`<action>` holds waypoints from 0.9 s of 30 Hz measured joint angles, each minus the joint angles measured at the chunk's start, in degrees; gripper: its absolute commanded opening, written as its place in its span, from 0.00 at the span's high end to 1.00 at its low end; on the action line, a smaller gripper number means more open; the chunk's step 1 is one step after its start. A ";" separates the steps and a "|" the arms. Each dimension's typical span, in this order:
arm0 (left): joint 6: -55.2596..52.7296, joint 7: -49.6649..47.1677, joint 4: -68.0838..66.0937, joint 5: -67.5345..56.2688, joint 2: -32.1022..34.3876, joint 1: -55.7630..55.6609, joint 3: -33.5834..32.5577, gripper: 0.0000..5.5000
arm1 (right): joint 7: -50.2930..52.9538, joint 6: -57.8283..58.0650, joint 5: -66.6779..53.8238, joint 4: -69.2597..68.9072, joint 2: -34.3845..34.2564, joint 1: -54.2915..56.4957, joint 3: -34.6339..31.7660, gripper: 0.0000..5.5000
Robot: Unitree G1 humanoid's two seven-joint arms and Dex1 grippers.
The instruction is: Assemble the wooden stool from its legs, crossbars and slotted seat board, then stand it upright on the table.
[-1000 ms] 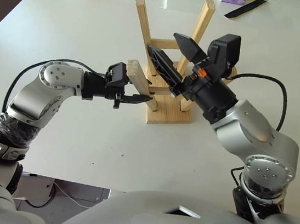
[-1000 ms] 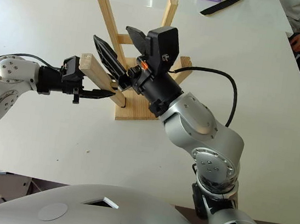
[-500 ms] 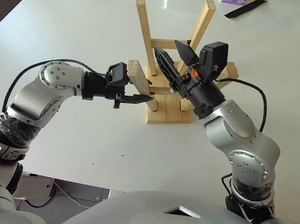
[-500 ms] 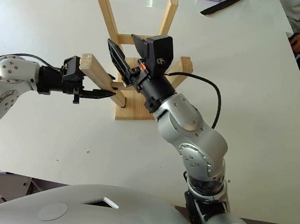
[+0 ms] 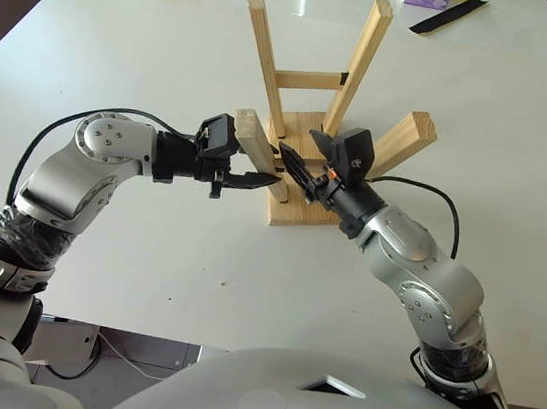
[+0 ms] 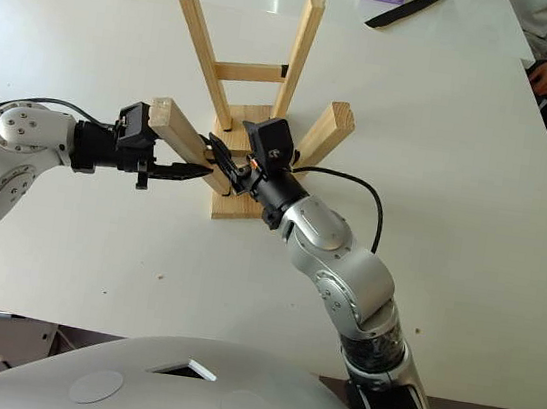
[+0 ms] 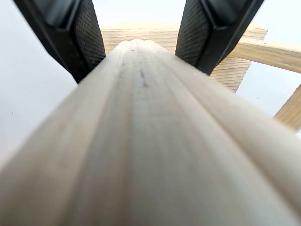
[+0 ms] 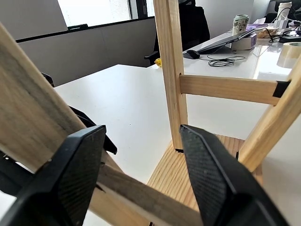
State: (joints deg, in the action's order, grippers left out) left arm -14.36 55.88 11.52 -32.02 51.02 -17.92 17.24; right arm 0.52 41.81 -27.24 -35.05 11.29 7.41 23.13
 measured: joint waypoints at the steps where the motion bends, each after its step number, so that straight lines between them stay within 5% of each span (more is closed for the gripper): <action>1: -0.07 0.00 0.00 0.00 0.00 -0.05 0.02 0.63 | -0.28 -0.09 0.49 0.08 -0.08 -0.04 0.05 0.47; 16: -0.17 -0.03 0.01 0.00 -0.01 -0.11 0.04 0.63 | -0.24 0.33 -4.48 -6.83 -10.71 6.36 -8.01 0.47; 27: -0.42 0.12 -0.38 0.41 -0.07 -1.11 1.06 0.63 | -3.49 -2.07 7.27 1.82 -1.81 -0.80 2.36 0.47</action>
State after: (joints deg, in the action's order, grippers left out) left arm -14.77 56.00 11.15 -31.61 50.95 -19.02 18.30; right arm -2.97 39.75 -19.97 -33.24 9.48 6.61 25.49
